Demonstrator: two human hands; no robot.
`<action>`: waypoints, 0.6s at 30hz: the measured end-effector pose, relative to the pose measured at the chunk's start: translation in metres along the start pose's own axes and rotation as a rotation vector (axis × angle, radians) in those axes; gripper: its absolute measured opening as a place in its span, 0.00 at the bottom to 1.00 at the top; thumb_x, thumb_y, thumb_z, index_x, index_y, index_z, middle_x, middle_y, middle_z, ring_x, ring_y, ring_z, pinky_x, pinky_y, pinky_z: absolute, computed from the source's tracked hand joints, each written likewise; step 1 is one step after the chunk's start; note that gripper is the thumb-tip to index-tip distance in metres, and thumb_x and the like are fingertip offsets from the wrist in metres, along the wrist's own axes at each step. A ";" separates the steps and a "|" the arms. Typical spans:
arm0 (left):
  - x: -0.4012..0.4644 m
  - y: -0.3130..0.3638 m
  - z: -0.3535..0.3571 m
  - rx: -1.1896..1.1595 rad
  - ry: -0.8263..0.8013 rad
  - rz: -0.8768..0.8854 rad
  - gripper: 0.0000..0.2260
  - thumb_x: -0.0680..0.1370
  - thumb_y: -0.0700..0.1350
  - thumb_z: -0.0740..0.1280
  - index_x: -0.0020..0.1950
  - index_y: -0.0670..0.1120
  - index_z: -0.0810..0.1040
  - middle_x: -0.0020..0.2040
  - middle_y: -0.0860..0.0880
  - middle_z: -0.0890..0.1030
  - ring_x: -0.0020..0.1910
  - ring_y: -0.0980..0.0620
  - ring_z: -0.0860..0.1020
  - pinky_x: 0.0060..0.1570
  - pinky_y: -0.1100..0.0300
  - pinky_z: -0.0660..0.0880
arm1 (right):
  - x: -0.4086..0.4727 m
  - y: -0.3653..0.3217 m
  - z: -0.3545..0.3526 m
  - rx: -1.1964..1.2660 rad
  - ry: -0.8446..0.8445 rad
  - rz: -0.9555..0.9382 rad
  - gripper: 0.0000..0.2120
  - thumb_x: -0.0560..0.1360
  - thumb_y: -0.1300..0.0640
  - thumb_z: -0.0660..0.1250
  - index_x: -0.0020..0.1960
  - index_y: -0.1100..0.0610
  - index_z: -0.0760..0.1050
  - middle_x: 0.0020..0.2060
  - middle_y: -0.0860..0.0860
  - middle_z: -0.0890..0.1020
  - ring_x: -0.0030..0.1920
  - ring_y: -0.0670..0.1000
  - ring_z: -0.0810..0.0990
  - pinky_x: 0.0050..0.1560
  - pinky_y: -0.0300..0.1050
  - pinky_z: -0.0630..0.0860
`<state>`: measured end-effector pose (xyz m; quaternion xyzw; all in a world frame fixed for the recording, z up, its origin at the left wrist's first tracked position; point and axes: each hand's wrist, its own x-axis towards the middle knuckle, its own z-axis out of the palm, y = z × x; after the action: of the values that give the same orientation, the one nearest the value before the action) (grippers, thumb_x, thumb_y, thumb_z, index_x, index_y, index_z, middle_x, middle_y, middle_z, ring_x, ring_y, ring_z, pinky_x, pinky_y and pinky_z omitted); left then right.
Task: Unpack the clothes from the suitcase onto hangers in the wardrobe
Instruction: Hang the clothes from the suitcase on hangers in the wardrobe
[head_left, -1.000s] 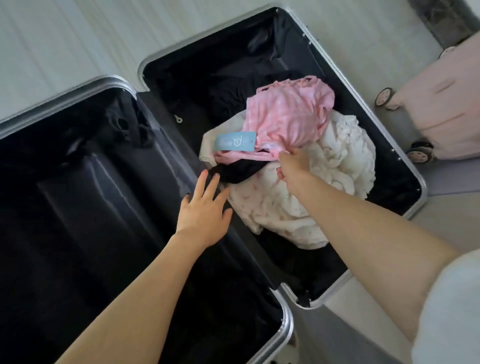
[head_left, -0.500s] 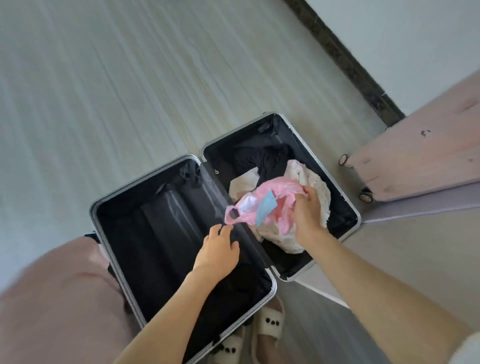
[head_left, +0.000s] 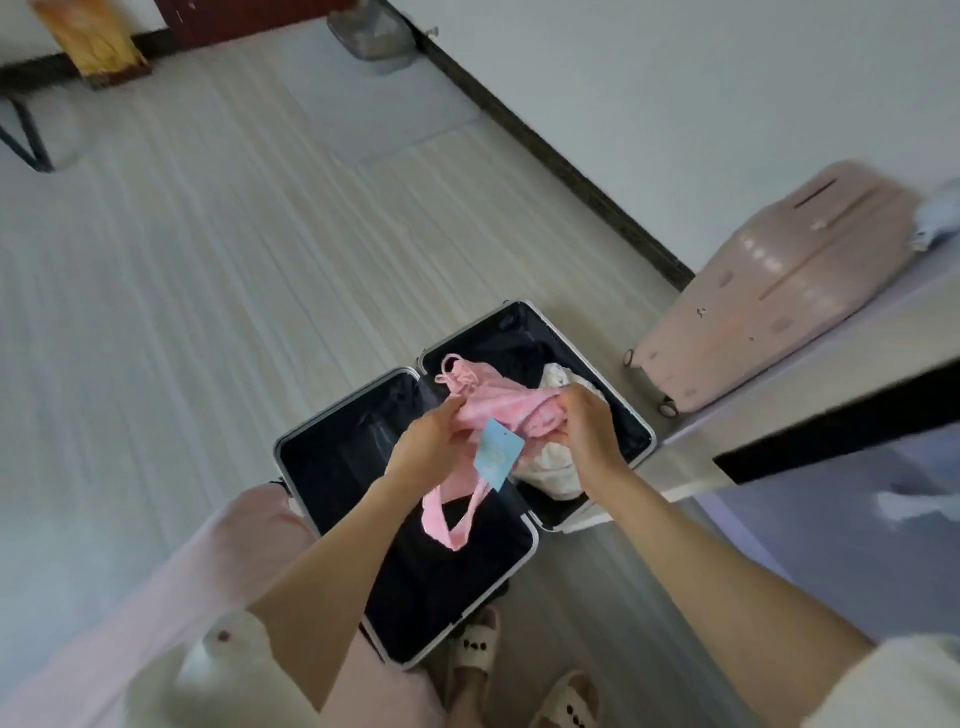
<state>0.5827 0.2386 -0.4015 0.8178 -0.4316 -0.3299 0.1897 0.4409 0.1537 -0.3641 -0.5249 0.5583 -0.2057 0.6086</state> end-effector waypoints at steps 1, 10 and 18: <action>-0.012 0.010 -0.003 0.006 -0.011 -0.007 0.16 0.79 0.45 0.59 0.67 0.47 0.69 0.58 0.42 0.79 0.56 0.41 0.76 0.53 0.53 0.72 | -0.012 -0.003 -0.010 -0.038 -0.009 -0.010 0.17 0.64 0.53 0.56 0.39 0.67 0.72 0.36 0.62 0.78 0.38 0.59 0.77 0.44 0.54 0.76; -0.087 0.123 0.037 -0.076 -0.138 0.013 0.15 0.79 0.42 0.57 0.35 0.36 0.70 0.35 0.42 0.73 0.38 0.48 0.73 0.41 0.56 0.69 | -0.085 0.027 -0.136 -0.159 0.049 -0.069 0.05 0.77 0.57 0.60 0.43 0.56 0.71 0.35 0.50 0.75 0.41 0.52 0.76 0.48 0.53 0.75; -0.124 0.247 0.147 -0.514 -0.427 -0.039 0.10 0.79 0.37 0.58 0.40 0.42 0.74 0.34 0.44 0.75 0.25 0.55 0.76 0.28 0.62 0.76 | -0.168 0.109 -0.294 0.037 -0.001 0.281 0.12 0.78 0.44 0.58 0.55 0.50 0.73 0.48 0.55 0.79 0.48 0.57 0.78 0.52 0.57 0.75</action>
<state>0.2853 0.2003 -0.3119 0.6638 -0.3486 -0.5954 0.2887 0.0917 0.2131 -0.3298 -0.4303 0.6221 -0.1286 0.6413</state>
